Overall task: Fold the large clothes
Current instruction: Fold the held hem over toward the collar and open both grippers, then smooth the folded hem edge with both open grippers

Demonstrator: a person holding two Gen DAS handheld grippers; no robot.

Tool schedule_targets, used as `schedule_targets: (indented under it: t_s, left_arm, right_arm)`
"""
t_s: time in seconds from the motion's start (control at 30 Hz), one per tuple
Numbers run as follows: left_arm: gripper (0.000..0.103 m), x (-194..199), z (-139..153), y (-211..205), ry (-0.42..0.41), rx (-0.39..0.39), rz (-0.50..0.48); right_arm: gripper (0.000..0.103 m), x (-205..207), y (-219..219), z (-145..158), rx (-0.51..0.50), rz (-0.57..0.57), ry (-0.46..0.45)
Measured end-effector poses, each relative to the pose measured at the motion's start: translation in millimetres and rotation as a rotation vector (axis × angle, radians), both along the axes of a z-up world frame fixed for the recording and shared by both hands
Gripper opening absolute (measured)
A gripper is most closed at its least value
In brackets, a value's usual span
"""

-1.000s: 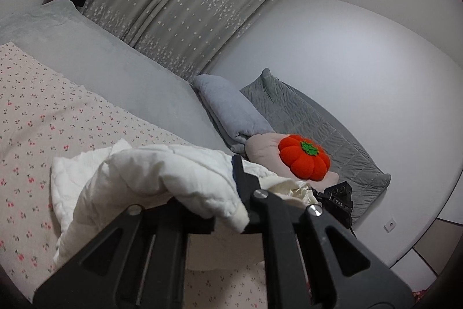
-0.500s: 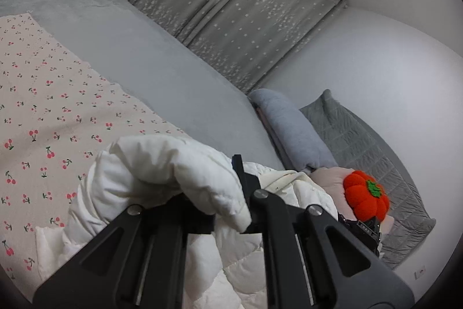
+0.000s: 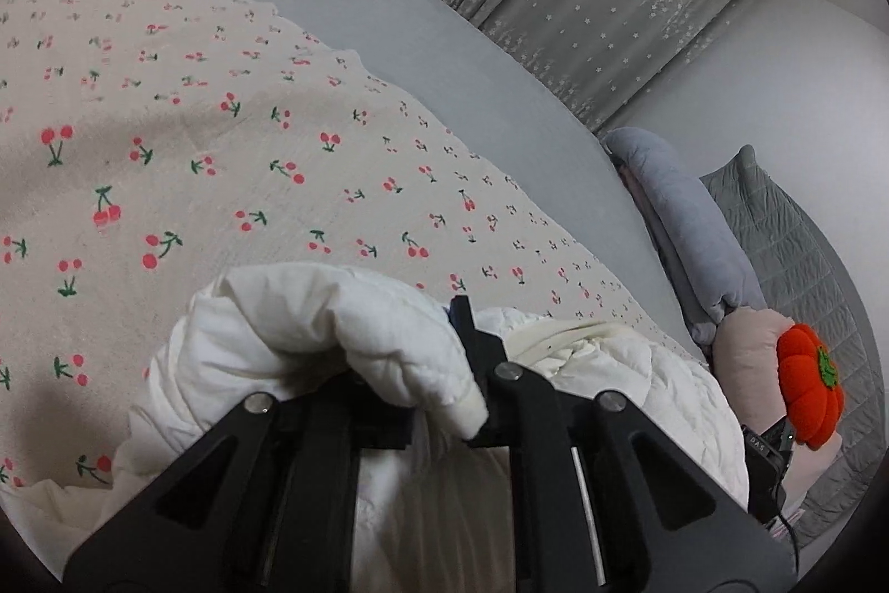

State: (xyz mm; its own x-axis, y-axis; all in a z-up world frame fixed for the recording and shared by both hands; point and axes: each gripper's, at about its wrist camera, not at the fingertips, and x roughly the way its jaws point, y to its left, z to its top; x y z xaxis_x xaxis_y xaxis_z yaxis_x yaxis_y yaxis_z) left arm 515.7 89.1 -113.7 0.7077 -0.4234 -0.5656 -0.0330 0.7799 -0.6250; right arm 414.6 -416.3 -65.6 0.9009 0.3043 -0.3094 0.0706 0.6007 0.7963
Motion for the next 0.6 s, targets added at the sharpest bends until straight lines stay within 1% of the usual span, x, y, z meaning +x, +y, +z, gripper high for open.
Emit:
schedule_targets:
  t_s: [0.07,0.1,0.17,0.2,0.23,0.27,0.33,0.37,0.4,0.47,0.5,0.53,0.6]
  left_arm:
    - [0.015,5,-9,7,0.020,-0.048,0.007]
    - [0.015,7,-11,7,0.026,-0.056,0.006]
    - [0.015,7,-9,6,0.035,-0.058,-0.008]
    - [0.017,7,-7,5,0.046,-0.064,-0.020]
    - [0.018,8,-3,5,0.059,-0.066,-0.031]
    - [0.022,7,2,4,0.070,-0.062,-0.039]
    - [0.035,1,17,2,0.060,-0.046,-0.052]
    - [0.050,-4,28,1,0.041,-0.021,-0.053]
    - [0.064,-7,38,-1,0.019,0.016,-0.042]
    - [0.072,-17,62,-6,-0.051,0.117,-0.008]
    - [0.073,-22,75,-11,-0.083,0.165,0.002]
    - [0.074,-28,86,-17,-0.115,0.207,0.000]
    - [0.082,-38,104,-38,-0.176,0.279,-0.037]
  right_arm:
    - [0.010,2,-5,-9,0.033,0.006,-0.002]
    - [0.010,3,-6,-10,0.039,0.011,0.001]
    - [0.011,5,-7,-11,0.024,0.024,0.010]
    - [0.013,4,-5,-7,0.007,0.039,0.020]
    - [0.016,4,-3,-1,-0.021,0.053,0.035]
    - [0.021,3,0,6,-0.052,0.064,0.043]
    - [0.037,-5,7,23,-0.118,0.087,0.032]
    - [0.056,-13,10,35,-0.162,0.082,0.015]
    - [0.068,-24,13,47,-0.213,0.058,-0.010]
    - [0.070,-38,20,69,-0.300,0.043,-0.043]
    - [0.070,-43,25,78,-0.340,0.038,-0.048]
    - [0.070,-49,35,90,-0.395,0.037,-0.060]
    - [0.070,-54,60,104,-0.501,0.049,-0.078]
